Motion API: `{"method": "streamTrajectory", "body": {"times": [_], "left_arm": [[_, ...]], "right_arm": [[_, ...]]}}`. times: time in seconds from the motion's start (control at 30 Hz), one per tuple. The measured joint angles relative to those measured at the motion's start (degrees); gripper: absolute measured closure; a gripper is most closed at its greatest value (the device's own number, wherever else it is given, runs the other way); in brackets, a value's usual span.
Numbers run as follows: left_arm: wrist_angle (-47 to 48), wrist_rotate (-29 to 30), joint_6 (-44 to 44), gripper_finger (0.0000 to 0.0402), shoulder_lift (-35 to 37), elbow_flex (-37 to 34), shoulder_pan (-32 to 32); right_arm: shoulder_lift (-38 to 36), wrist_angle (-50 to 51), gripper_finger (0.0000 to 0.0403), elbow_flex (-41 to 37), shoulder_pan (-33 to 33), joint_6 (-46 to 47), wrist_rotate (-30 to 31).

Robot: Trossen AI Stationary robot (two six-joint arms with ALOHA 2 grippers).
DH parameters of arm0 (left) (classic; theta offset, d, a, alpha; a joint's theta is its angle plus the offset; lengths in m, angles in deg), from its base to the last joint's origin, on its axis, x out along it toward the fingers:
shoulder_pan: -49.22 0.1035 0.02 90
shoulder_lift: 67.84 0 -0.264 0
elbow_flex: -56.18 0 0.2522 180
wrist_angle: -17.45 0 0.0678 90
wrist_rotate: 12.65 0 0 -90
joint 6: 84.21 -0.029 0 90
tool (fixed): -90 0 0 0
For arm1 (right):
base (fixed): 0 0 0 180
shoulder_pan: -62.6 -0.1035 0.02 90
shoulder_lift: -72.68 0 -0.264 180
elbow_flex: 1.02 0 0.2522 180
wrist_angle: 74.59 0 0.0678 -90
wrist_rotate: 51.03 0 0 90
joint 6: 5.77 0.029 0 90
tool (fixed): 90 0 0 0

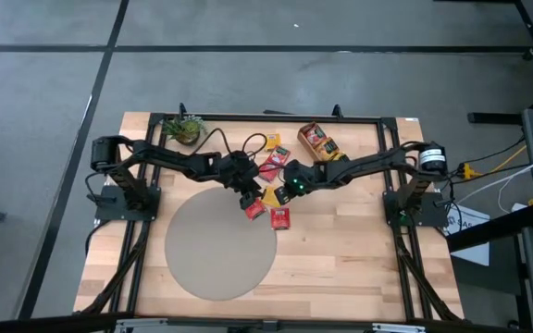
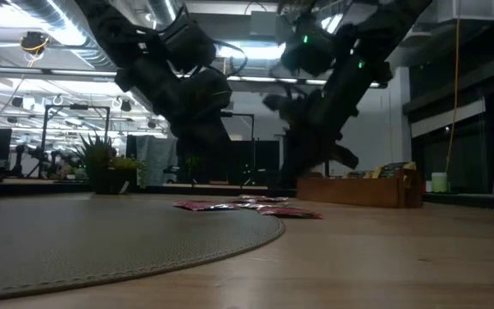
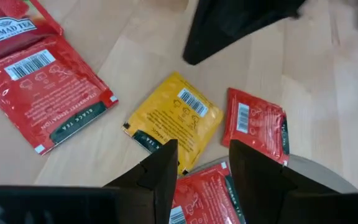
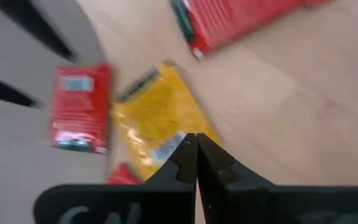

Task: Pick & Place Tea
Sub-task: Put the orange tea bag into the middle section of the wooden organizer

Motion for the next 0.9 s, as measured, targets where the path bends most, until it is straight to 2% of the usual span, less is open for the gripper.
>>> {"method": "streamTrajectory", "body": {"times": [0.3, 0.5, 0.7, 0.8, 0.9], "left_arm": [[0.52, 0.56, 0.0, 0.0261, -0.09, 0.02, 0.11], [2.11, 0.57, 0.51, 0.0261, -0.09, 0.02, 0.13], [8.68, -0.23, 7.72, 0.0261, -0.09, 0.01, 0.48], [6.84, -0.81, 10.27, 0.026, -0.09, -0.96, 1.17], [1.64, -4.99, 15.77, 0.026, -1.64, -2.83, 2.71]], "right_arm": [[8.23, -2.86, 0.0398, 0.3, 0.44, -0.21, -7.56], [8.8, -2.89, 0.0397, 0.32, 0.36, 0.2, -7.1], [8.85, -2.81, 0.0397, 0.28, 0.36, 0.25, -7.1], [8.85, -3.2, 0.0396, 0.17, 0.34, 0.27, -7.1], [8.85, -3.49, 0.0396, 0.09, 0.33, 0.27, -7.07]]}}
